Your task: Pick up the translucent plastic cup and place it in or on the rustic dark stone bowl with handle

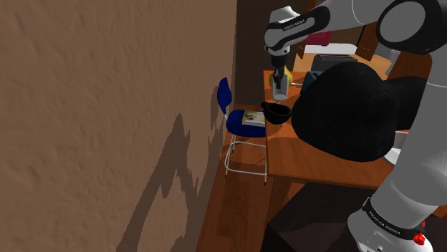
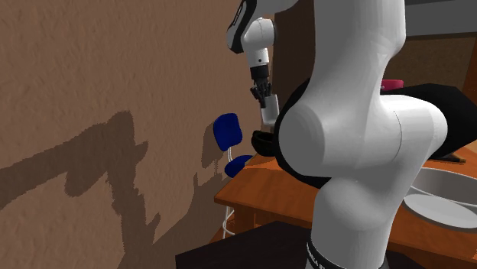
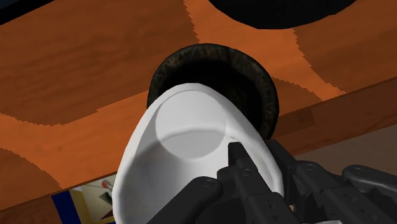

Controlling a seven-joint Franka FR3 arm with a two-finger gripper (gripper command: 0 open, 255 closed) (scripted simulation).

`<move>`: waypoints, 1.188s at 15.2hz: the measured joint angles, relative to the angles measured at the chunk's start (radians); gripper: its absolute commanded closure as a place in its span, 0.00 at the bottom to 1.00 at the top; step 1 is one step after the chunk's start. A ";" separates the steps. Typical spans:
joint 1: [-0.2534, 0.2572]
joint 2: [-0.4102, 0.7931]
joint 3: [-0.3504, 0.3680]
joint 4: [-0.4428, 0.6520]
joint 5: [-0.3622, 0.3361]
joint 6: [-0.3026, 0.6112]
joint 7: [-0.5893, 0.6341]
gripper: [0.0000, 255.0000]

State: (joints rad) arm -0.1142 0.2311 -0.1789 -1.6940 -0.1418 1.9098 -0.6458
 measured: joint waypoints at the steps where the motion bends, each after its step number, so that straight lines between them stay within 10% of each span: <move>1: -0.001 0.006 0.000 -0.004 0.001 0.009 0.000 1.00; 12: -0.001 0.020 0.000 -0.062 -0.001 0.081 0.011 1.00; 13: -0.001 0.020 0.000 -0.062 -0.001 0.081 0.011 0.00; 18: -0.001 0.019 0.000 -0.062 -0.001 0.082 0.011 0.00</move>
State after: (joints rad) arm -0.1154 0.2506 -0.1787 -1.7562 -0.1428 1.9914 -0.6348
